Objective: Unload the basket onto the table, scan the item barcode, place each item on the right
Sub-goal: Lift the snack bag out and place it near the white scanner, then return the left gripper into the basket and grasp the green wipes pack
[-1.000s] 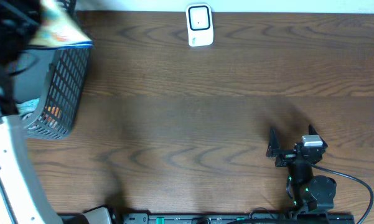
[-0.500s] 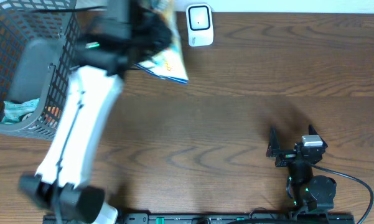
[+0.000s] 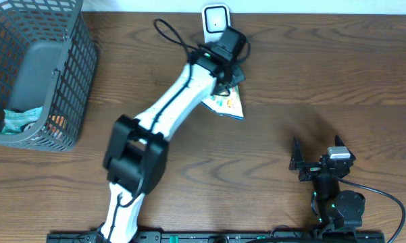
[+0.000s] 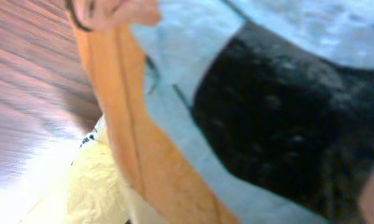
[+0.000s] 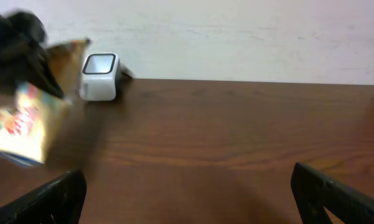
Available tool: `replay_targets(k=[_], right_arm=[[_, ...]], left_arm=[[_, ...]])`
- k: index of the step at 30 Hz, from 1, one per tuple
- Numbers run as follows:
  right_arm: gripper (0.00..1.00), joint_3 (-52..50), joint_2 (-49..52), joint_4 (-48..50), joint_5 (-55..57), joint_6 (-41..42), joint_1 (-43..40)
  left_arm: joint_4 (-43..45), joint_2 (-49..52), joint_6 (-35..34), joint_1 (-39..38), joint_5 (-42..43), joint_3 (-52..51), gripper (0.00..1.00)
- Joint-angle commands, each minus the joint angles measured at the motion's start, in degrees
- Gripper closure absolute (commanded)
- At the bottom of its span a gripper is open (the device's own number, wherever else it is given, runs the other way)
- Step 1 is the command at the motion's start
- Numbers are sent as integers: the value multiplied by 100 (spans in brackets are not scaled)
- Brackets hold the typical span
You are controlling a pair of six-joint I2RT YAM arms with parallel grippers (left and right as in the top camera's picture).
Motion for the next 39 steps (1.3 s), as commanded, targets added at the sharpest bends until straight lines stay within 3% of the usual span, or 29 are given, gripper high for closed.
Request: replay_targets(k=[1,6,11,18,21,28,31,36,39], right_arm=[[1,-9,-31,-24,46,-63,-50],[1,-9,-31,-24,46,-63,-50],[1,-9,-31,-24,46,-63,-50],[1,-9,-31,-24,46,-63,-50],[1,-9,-31,-24,46,-63,-50],[1,-9,-31,-24,46,-63,-50],[1,-9,-31,-24,46,-63,-50],[1,-9,-31,-24,46,-63,-50],[1,-9,-31,-24,46,-63,-50]], left_arm=[[188,101,-186,-210,-50,-11,76],[483,116,131,-363,-31,22,67],[487,-162,1014,-293,-13,144,58],[479,-1534,2352,402,-313,190,56],[457,-2256,2835,946,-868,190,48],[444,-3342,2868,2848,-2638,190,40],[216,-3346,2739,3985,-2736,181,34],[-398,-3101,1910,5211,-2736,33,32],[-717,-2769,1937,5702,-2739,4,32]])
